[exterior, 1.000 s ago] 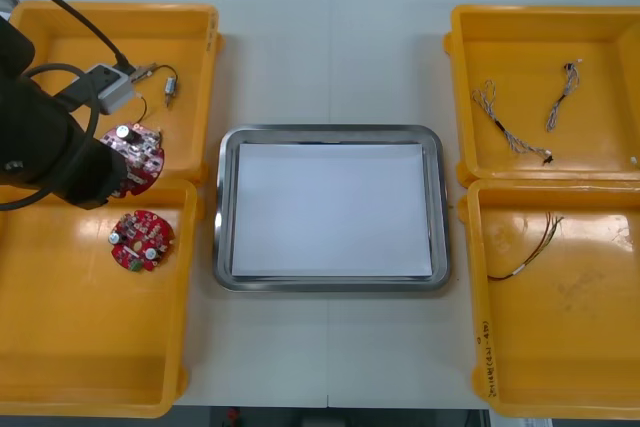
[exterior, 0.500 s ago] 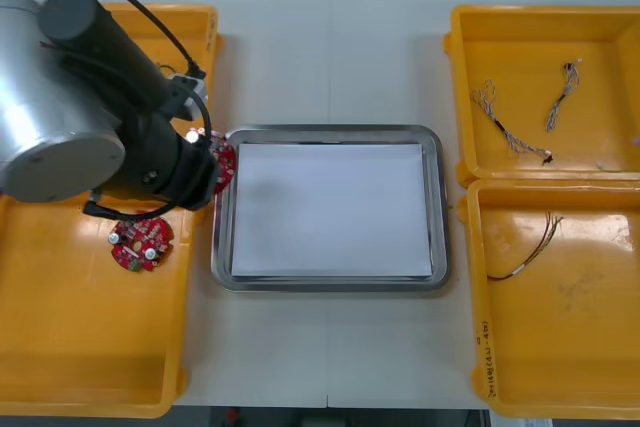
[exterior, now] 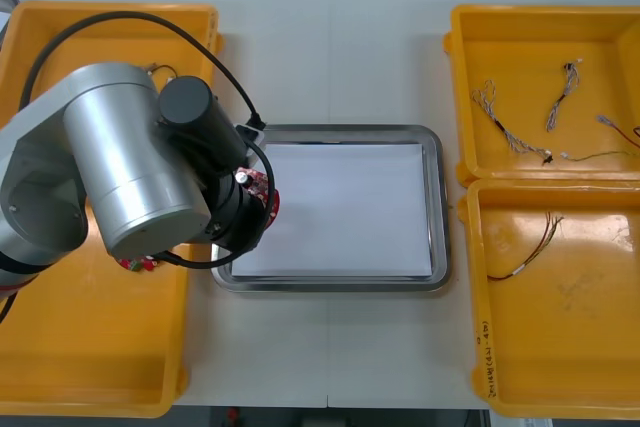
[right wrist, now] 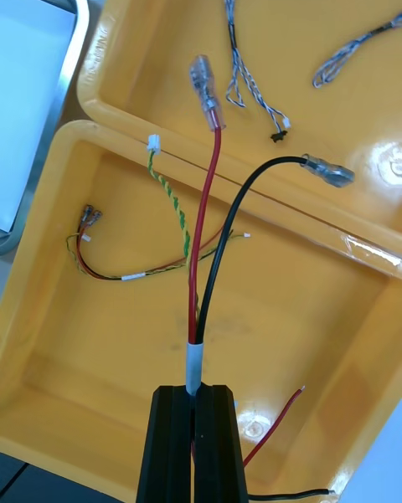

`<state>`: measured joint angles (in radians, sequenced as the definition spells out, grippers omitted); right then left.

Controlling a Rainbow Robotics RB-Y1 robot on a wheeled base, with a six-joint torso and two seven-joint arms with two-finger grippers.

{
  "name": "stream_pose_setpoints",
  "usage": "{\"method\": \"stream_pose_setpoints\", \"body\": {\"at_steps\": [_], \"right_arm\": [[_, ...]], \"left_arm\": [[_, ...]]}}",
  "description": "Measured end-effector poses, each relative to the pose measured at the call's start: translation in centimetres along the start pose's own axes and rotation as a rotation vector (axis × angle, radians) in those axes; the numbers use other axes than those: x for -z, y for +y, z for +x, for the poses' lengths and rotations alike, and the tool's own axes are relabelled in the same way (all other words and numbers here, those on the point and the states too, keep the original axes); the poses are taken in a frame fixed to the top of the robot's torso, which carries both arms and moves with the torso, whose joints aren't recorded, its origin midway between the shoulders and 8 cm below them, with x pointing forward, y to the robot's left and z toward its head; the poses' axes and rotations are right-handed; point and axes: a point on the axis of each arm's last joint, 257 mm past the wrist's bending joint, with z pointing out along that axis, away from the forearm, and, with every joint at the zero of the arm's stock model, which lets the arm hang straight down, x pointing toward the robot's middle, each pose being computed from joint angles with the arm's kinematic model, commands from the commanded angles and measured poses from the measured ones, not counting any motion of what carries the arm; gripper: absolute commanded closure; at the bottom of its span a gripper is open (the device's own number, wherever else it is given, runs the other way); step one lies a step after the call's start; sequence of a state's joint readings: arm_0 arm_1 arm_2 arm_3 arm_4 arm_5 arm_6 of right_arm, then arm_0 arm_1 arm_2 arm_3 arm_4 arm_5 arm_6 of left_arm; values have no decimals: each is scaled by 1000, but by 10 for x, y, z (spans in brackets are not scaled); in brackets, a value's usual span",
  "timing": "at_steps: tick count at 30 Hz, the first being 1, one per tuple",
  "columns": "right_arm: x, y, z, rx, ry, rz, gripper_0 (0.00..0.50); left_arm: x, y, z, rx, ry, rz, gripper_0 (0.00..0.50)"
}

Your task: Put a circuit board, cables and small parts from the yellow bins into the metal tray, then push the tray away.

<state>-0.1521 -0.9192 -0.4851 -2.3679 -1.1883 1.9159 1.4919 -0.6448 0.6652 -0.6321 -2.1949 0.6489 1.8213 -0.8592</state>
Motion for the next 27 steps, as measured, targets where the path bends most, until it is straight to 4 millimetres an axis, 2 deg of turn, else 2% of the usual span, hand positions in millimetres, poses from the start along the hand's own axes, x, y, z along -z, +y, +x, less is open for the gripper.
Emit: {"method": "stream_pose_setpoints", "body": {"at_steps": [7,15,27], "right_arm": [[-5,20,-14,84,-1,-34,500],[-17,43,-15,153,32,-74,500],[-17,42,-12,232,51,-67,500]], "left_arm": [[-26,-16,1,-19,-1,-4,499],[-47,-24,8,-38,12,-11,500],[-55,-27,17,-57,31,-17,497]]}}
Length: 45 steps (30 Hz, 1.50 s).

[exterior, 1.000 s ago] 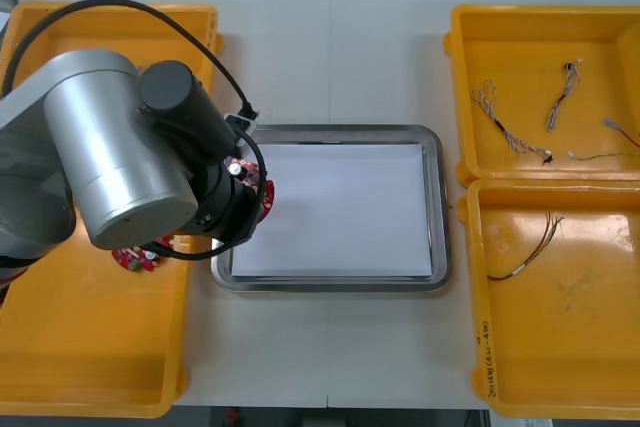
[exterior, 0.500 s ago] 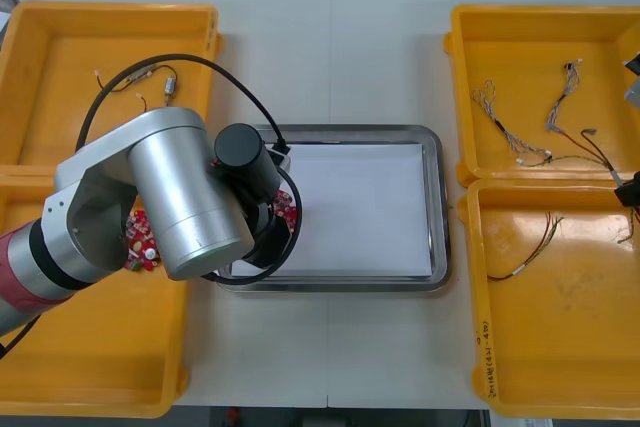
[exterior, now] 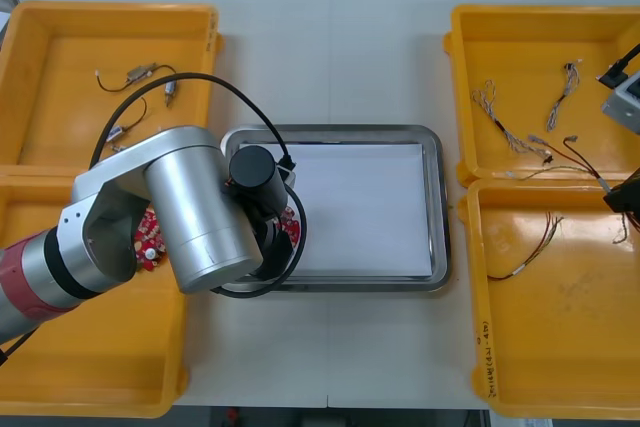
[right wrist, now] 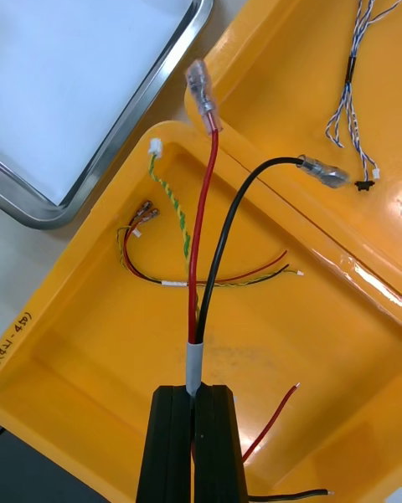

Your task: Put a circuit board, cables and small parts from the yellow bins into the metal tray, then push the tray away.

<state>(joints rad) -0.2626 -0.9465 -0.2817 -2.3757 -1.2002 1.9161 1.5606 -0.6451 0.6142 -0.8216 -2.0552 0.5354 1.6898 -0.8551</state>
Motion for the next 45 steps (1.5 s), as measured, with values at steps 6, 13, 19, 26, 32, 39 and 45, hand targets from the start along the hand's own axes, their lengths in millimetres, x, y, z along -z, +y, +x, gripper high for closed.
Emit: {"method": "stream_pose_setpoints", "body": {"at_steps": [6,13,19,26,32,39,45], "right_arm": [[0,-5,1,-2,3,20,500],[0,-8,1,40,5,33,500],[0,-11,1,52,5,43,500],[-1,-11,1,49,9,42,500],[-1,-13,2,47,10,46,500],[-1,-14,2,47,10,50,500],[-1,-14,2,75,11,51,500]], "left_arm": [[-7,1,1,-1,-6,-16,174],[-10,0,4,40,0,-20,0],[-10,1,3,57,-4,-23,0],[9,8,-1,85,2,-15,0],[46,26,-12,147,-4,14,0],[77,69,-19,242,-5,3,0],[102,103,-36,335,-63,9,0]]}}
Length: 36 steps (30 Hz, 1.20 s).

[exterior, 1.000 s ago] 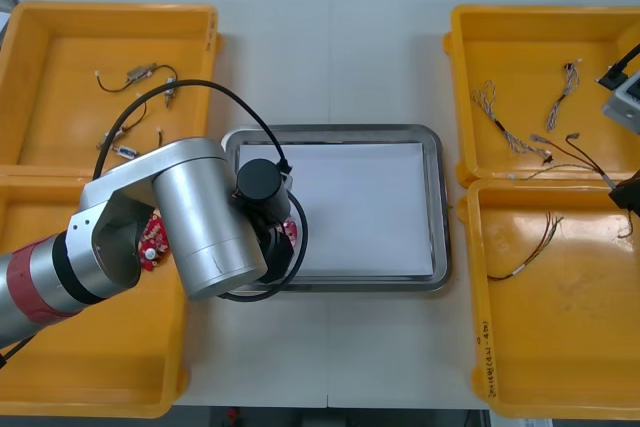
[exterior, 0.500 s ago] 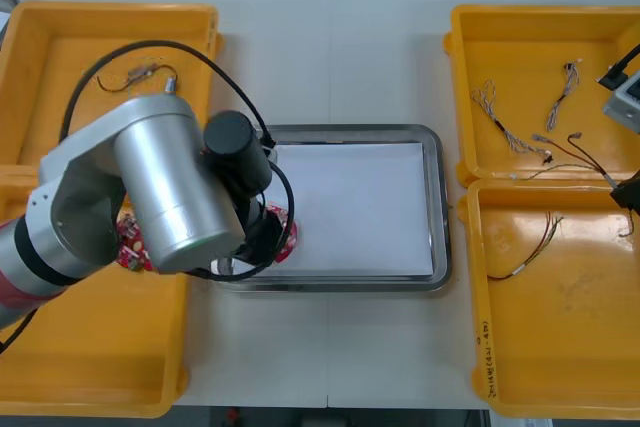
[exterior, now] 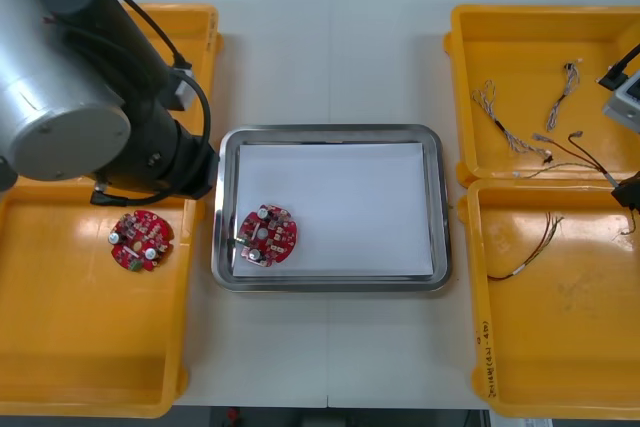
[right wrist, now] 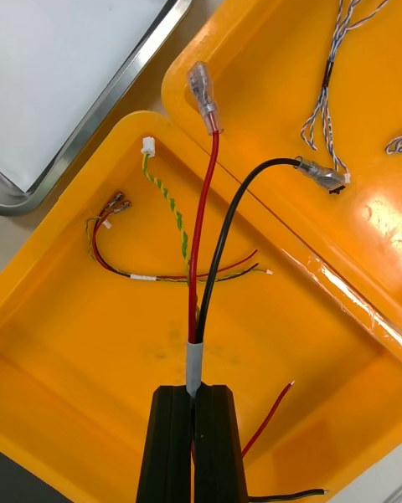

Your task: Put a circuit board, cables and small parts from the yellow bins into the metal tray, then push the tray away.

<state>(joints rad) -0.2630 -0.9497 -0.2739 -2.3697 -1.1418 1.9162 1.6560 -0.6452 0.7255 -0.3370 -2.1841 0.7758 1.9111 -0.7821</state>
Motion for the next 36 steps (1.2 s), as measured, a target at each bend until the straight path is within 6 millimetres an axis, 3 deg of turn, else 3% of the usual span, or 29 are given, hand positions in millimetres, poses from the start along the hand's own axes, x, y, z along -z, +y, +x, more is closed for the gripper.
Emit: {"method": "stream_pose_setpoints", "body": {"at_steps": [7,16,24,36], "right_arm": [[0,0,0,9,0,0,500],[3,4,-6,28,-14,-6,500],[2,26,-28,126,-29,-51,500],[-3,68,-69,358,-19,-86,500]], "left_arm": [[24,32,-24,86,-50,2,0],[28,77,-44,225,-50,-22,0],[27,108,-53,221,-44,-49,0],[9,137,-69,149,-36,-62,0]]}}
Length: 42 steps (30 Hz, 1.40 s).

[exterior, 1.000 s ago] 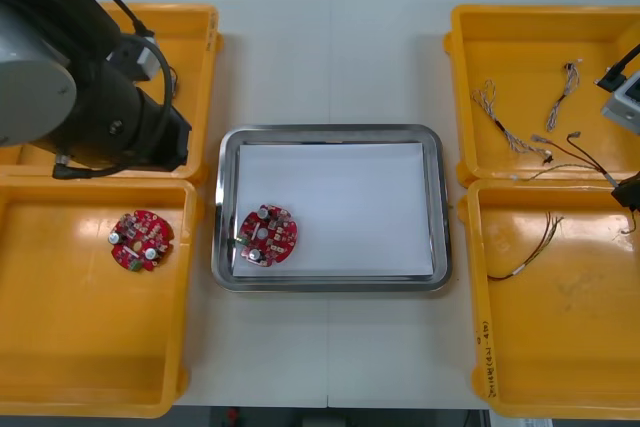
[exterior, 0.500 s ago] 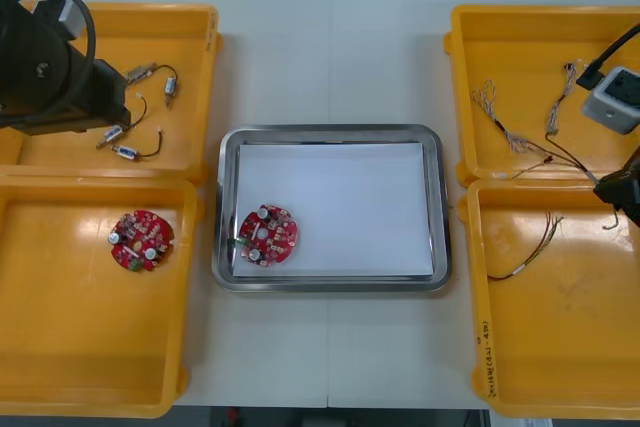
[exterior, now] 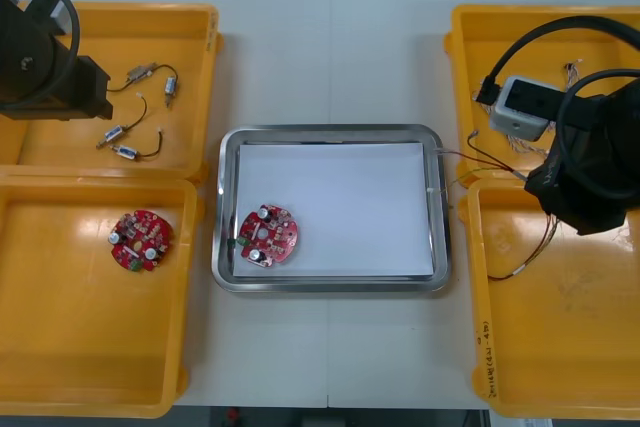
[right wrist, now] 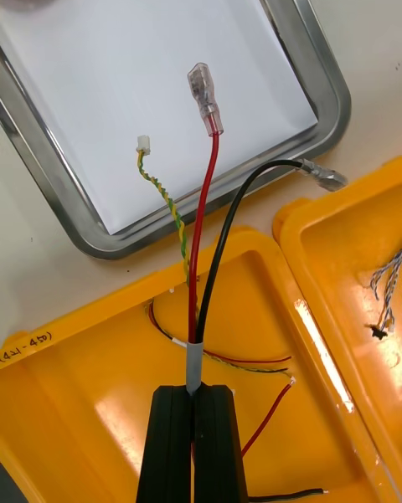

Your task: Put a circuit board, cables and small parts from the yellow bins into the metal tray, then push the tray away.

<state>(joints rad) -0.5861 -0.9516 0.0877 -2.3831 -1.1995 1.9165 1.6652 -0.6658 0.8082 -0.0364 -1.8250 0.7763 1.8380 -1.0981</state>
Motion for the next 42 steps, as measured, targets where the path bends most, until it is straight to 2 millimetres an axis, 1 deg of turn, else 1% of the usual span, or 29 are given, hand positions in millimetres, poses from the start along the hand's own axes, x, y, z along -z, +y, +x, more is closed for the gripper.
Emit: {"method": "stream_pose_setpoints", "body": {"at_steps": [5,8,12,15,19,23,29,32,35,39,42], "right_arm": [[-8,7,-13,85,30,9,500],[-15,13,-23,106,29,-3,500],[-28,21,-44,108,11,-43,500],[-38,26,-60,113,4,-60,500],[-47,33,-73,152,3,-70,500],[-58,39,-71,198,31,-82,500],[-78,42,-60,210,97,-75,500],[-87,43,-61,287,110,-52,500],[-93,48,-65,390,111,-59,500],[-101,52,-67,382,117,-92,500],[-106,51,-68,365,125,-96,500]], "left_arm": [[-4,4,-16,8,-29,5,0],[-8,5,-25,-14,-56,17,0],[-13,7,-39,-40,-99,28,0],[-16,9,-50,-22,-125,40,0],[-19,15,-65,15,-142,47,0],[-21,22,-84,-8,-176,44,0],[-29,32,-112,-131,-245,30,0],[-36,37,-119,-155,-260,11,0],[-45,38,-128,-150,-282,-1,0],[-59,33,-135,-146,-308,-8,0],[-70,29,-137,-137,-320,-2,0]]}}
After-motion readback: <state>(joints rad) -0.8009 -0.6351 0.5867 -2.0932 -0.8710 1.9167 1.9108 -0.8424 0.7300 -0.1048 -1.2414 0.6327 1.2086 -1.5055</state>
